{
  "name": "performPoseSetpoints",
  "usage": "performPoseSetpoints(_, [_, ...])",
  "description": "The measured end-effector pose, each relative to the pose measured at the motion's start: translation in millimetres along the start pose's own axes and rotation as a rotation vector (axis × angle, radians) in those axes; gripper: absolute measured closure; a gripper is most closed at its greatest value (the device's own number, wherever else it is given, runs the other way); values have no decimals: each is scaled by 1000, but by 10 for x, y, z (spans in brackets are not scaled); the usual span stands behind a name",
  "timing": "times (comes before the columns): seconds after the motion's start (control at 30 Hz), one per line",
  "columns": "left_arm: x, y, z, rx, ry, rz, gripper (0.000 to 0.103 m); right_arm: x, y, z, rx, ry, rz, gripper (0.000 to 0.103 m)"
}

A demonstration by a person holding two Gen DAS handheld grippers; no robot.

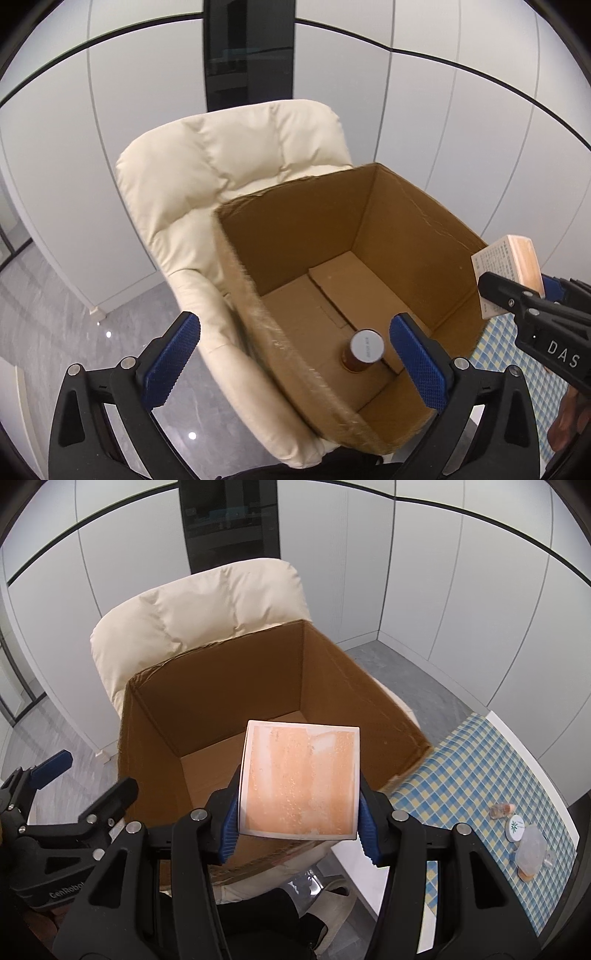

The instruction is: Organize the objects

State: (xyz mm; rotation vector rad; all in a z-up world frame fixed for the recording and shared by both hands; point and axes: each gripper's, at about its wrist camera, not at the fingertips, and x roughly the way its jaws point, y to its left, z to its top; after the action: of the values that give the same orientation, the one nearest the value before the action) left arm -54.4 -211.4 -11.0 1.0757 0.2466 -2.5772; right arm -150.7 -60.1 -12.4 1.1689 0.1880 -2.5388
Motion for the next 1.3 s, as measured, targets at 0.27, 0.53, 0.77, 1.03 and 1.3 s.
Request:
performPoseSetpoints(0.27, [-63,210,-31,-35,18,6,0,121,210,29,-37,36,31,48])
performPoseSetpoints(0.53, [-162,331,-52,-66,21,-4,1,182,310,16,-69,44,46,36])
performPoseSetpoints(0.77, [-172,353,-65,-67,25,-1,1,166,235,35,-45,25,60,11])
performPoseSetpoints(1.03, [-170,297,-42,-72,21,-19,1,95,177,-12,-71,1,47,0])
performPoseSetpoints(1.3, [-156,117,-16,-58,8,-45,1,9,-33,-53,-37,-13,21,0])
